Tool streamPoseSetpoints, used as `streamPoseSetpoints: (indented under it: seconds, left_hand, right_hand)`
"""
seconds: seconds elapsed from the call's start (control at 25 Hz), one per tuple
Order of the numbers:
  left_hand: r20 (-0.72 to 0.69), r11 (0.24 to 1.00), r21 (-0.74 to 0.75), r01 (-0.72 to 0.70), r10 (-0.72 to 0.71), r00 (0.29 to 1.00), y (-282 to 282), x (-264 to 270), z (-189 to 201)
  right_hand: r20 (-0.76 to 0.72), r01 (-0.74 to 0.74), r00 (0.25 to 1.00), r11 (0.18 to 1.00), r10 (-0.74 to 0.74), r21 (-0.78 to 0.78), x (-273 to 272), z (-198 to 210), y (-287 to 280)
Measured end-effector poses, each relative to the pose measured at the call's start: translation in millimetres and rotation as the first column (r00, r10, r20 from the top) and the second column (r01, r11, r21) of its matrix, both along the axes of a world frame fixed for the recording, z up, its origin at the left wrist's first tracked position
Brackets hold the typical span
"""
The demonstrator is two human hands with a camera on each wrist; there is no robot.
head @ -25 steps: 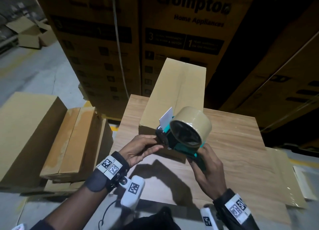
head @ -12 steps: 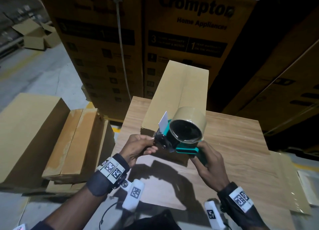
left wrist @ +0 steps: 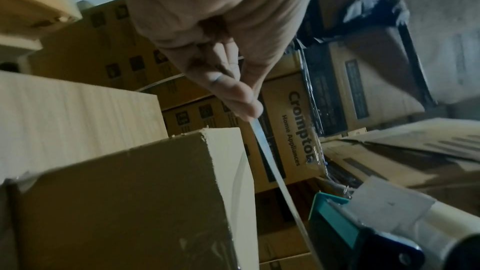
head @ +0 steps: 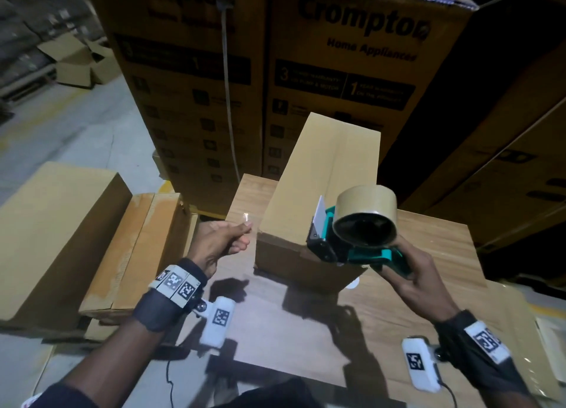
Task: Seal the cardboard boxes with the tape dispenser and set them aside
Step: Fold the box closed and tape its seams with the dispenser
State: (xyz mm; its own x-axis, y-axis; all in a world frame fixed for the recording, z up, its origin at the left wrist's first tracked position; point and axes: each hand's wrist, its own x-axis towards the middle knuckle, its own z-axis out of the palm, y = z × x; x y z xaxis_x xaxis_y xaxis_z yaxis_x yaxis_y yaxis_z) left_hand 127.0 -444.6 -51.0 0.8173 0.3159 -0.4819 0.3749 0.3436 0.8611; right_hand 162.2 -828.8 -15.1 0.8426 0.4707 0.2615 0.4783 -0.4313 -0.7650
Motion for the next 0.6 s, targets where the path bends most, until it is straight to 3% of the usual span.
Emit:
streamPoseSetpoints:
  seconds: [0.28, 0.6]
  left_hand:
    - [-0.003, 0.973, 0.220, -0.073, 0.075, 0.997, -2, 19, -23]
    - [-0.020, 0.954, 0.284, -0.092, 0.102, 0.995, -9, 17, -38]
  right_hand:
    - [0.037, -0.001, 0.999, 0.990, 0.006, -0.142, 18, -26, 11]
    - [0.098, 0.003, 0.995, 0.970, 0.021, -0.242, 21, -36, 17]
